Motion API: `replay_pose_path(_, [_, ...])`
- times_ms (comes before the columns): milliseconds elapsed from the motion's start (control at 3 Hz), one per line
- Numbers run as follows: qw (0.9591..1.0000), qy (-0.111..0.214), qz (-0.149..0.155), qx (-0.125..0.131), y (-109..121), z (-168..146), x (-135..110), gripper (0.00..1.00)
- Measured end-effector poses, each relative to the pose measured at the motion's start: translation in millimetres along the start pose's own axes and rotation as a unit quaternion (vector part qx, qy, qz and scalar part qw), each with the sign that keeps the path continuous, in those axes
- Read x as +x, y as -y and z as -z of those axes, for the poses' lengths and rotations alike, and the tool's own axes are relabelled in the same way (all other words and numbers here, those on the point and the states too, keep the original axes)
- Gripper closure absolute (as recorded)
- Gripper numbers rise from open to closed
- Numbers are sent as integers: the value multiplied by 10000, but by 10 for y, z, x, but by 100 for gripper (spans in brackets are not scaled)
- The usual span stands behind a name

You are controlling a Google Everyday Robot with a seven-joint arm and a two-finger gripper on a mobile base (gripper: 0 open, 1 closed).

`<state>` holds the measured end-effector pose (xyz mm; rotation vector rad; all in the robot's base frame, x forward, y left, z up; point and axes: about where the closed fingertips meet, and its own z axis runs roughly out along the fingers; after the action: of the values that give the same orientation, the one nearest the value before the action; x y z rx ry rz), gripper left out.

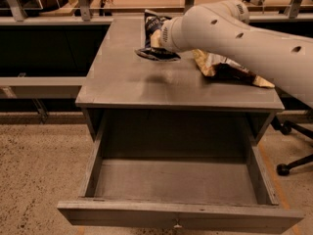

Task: Place blue chip bag into top drawer

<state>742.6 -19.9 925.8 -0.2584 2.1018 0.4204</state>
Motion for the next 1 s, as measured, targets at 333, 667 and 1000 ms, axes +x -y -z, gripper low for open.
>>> replay_pose_path(333, [9989,-434,-74,-138,-108,576,19,100])
replay_pose_path(667, [9944,-943,-456,-143,-240,1100,103,100])
replay_pose_path(1000, [9819,-1599,-1012,-103,-369,1502,330,100])
